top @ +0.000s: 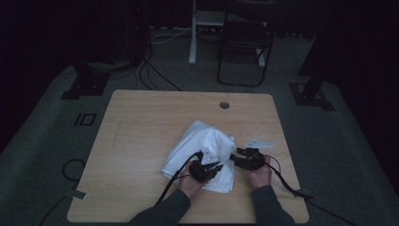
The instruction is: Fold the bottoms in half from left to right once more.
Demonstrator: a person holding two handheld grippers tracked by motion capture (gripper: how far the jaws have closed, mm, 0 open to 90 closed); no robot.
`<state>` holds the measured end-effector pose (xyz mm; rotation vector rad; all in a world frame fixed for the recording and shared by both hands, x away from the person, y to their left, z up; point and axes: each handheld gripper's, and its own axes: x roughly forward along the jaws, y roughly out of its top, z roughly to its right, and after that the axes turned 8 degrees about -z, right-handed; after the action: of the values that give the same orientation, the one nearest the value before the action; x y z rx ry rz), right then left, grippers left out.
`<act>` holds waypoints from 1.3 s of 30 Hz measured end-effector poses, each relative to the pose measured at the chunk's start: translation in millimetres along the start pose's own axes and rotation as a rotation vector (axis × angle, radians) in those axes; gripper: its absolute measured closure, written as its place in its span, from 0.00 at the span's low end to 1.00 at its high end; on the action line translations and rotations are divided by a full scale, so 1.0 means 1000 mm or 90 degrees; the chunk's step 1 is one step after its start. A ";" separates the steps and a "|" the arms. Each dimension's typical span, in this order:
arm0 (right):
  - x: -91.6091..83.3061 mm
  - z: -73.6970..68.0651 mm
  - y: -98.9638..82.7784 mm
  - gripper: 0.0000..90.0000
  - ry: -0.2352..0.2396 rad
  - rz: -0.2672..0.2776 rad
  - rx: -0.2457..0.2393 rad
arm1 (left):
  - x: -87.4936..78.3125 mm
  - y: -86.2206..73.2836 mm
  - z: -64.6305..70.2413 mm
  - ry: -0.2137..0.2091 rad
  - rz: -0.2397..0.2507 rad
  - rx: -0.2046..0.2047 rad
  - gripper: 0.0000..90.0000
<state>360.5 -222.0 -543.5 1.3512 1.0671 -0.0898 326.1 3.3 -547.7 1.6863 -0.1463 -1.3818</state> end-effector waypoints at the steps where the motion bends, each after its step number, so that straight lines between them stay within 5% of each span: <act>1: -0.008 0.000 0.002 0.49 0.005 0.013 -0.004 | 0.002 0.000 0.001 0.004 0.001 0.003 0.92; 7: -0.037 -0.006 0.004 0.40 0.029 0.027 -0.060 | 0.000 0.002 0.000 0.003 0.002 -0.007 0.92; 12: -0.044 -0.015 0.012 0.37 0.090 0.074 -0.071 | 0.001 0.004 0.003 0.010 -0.002 -0.014 0.91; 14: -0.038 -0.019 0.021 0.50 0.072 0.073 -0.065 | -0.001 0.004 0.002 0.005 -0.002 -0.014 0.89; 16: -0.029 -0.020 0.029 0.81 0.037 0.051 -0.066 | -0.005 0.006 0.002 -0.010 0.005 -0.018 0.82; 17: -0.024 -0.019 0.032 0.88 0.017 0.041 -0.062 | -0.009 0.007 0.003 -0.015 0.010 -0.018 0.77; 23: -0.006 -0.003 0.038 0.92 -0.013 0.020 -0.026 | -0.071 0.025 0.012 -0.023 0.099 0.009 0.63; 25: -0.002 -0.001 0.038 0.92 -0.031 0.008 -0.027 | -0.098 0.029 0.006 0.006 0.139 0.009 0.62; 27: 0.000 0.004 0.036 0.91 -0.033 0.001 -0.020 | -0.117 0.030 -0.006 0.064 0.153 0.005 0.62; 29: 0.002 0.007 0.034 0.91 -0.034 -0.005 -0.014 | -0.124 0.028 -0.023 0.111 0.137 -0.008 0.62; 31: 0.004 0.009 0.032 0.91 -0.037 -0.012 -0.014 | -0.122 0.023 -0.042 0.129 0.111 -0.032 0.62; 36: 0.009 0.011 0.031 0.90 -0.038 -0.024 -0.013 | -0.088 0.001 -0.066 0.096 0.020 -0.073 0.63; 39: 0.011 0.013 0.031 0.90 -0.043 -0.031 -0.014 | -0.079 -0.012 -0.062 0.084 0.033 -0.093 0.63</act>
<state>393.4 -217.7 -529.7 1.2944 1.0419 -0.1586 343.0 92.5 -502.9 1.6352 -0.0129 -1.2096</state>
